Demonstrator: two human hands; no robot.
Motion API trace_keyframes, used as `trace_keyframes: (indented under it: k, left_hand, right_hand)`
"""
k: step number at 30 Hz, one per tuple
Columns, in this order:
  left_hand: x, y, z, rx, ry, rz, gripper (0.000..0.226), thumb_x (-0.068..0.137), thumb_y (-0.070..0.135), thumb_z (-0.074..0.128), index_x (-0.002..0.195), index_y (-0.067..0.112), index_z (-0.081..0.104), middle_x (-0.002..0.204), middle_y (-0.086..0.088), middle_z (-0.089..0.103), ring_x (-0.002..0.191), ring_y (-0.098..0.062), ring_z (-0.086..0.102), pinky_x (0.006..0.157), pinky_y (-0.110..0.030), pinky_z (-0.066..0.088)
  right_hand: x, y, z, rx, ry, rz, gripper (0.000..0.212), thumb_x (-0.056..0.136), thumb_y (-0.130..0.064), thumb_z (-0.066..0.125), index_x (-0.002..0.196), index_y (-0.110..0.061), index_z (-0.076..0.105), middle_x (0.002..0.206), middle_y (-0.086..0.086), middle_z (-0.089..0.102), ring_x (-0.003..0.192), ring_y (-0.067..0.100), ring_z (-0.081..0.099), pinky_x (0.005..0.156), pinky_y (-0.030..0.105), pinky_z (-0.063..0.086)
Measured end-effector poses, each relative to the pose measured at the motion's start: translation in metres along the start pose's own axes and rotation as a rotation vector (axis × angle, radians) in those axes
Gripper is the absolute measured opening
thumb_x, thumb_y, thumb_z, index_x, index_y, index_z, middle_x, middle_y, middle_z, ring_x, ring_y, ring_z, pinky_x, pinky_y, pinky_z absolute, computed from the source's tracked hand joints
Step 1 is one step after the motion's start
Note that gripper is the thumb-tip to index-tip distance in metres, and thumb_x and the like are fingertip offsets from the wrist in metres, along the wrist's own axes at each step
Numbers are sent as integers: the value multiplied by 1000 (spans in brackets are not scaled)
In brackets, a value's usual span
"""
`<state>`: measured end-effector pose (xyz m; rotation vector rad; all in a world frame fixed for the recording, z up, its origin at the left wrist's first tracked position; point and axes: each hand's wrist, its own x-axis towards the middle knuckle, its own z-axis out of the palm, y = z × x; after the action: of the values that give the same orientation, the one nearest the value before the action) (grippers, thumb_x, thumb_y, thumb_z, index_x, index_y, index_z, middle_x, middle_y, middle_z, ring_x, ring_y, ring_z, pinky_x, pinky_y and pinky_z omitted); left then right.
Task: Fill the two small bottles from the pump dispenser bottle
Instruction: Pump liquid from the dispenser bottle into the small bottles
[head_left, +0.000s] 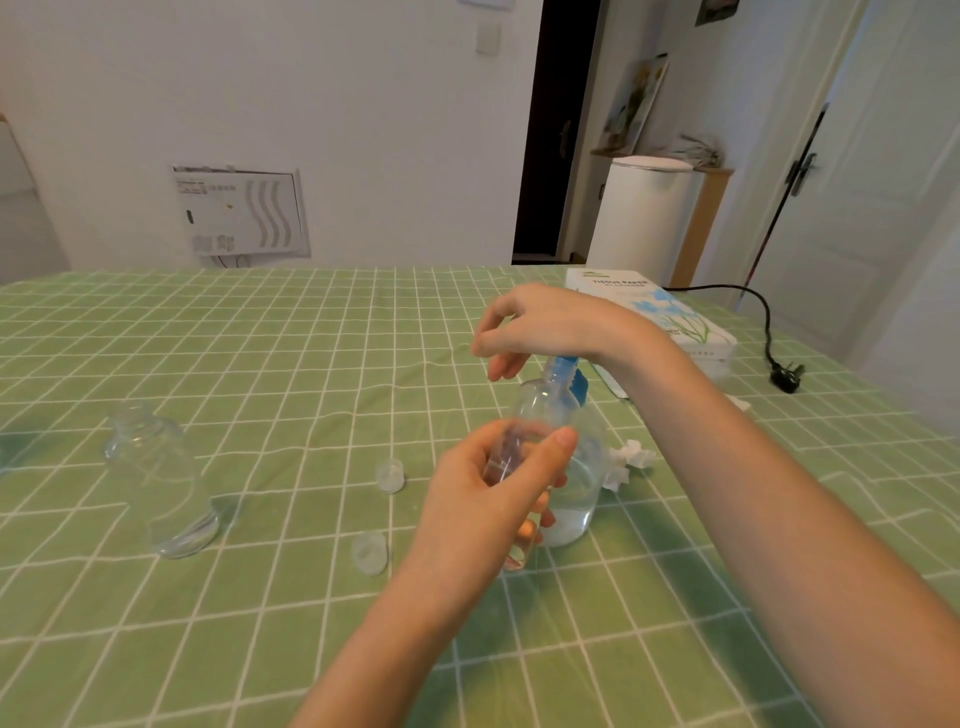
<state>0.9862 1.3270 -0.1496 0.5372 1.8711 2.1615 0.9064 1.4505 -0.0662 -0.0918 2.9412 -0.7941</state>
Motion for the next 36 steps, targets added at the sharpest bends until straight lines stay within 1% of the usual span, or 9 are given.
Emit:
trace_keyframes:
  k: [7, 11, 14, 16, 18, 23, 26, 30, 36]
  left_hand:
    - [-1, -2, 0, 9, -2, -25, 44, 59, 52, 64, 88, 20, 67, 62, 7, 65, 46, -6, 54, 40, -16, 41]
    - [-1, -1, 1, 6, 3, -25, 41, 59, 52, 65, 87, 22, 68, 61, 7, 65, 46, -5, 54, 41, -16, 42]
    - [-1, 1, 1, 1, 6, -18, 40, 59, 51, 64, 87, 23, 68, 60, 8, 64, 45, -5, 54, 40, -15, 41]
    - [-1, 3, 2, -4, 8, -11, 40, 60, 51, 64, 87, 22, 67, 60, 8, 64, 45, -5, 54, 40, -14, 40]
    - [-1, 4, 2, -11, 7, -6, 38, 61, 49, 64, 87, 21, 67, 59, 8, 64, 44, -5, 54, 39, -14, 40]
    - [0, 4, 1, -17, 8, -9, 38, 60, 50, 64, 86, 22, 68, 60, 8, 64, 45, -6, 53, 39, -14, 39]
    - [0, 4, 1, -14, 5, -6, 40, 60, 51, 64, 87, 21, 68, 59, 8, 63, 44, -6, 53, 38, -15, 39]
    - [0, 2, 1, -3, 22, -8, 37, 59, 50, 64, 84, 23, 68, 57, 9, 63, 45, -5, 54, 38, -14, 39]
    - [0, -2, 1, 9, 30, 0, 36, 59, 50, 65, 82, 23, 68, 59, 7, 65, 46, -6, 55, 40, -16, 41]
  right_hand:
    - [1, 5, 7, 45, -16, 8, 19, 89, -29, 60, 102, -15, 63, 81, -1, 74, 89, 19, 70, 96, 44, 48]
    - [1, 5, 7, 61, 10, 11, 20, 90, -29, 59, 102, -14, 63, 81, 0, 73, 91, 23, 70, 95, 44, 50]
    - [0, 2, 3, 25, 45, 27, 22, 91, -30, 56, 104, -14, 62, 80, -2, 72, 96, 24, 68, 91, 40, 51]
    - [1, -2, -2, -34, 73, 36, 25, 92, -31, 53, 106, -13, 62, 80, -3, 72, 97, 22, 68, 82, 32, 50]
    - [1, -5, -6, -86, 103, 35, 27, 92, -30, 52, 107, -9, 63, 82, -1, 73, 97, 23, 68, 77, 30, 51]
    - [3, -5, -4, -54, 78, 58, 26, 93, -28, 51, 109, -11, 61, 82, -1, 73, 101, 24, 67, 83, 32, 50]
    - [4, -4, -4, -15, 50, 69, 27, 92, -26, 52, 110, -9, 61, 79, -3, 72, 102, 27, 66, 91, 38, 50]
    - [3, -1, 1, 1, 29, 83, 26, 92, -25, 53, 110, -9, 61, 78, -4, 71, 103, 26, 65, 94, 40, 49]
    - [4, 2, 7, 57, 12, 83, 26, 91, -23, 54, 109, -5, 62, 84, 3, 74, 107, 37, 62, 98, 48, 48]
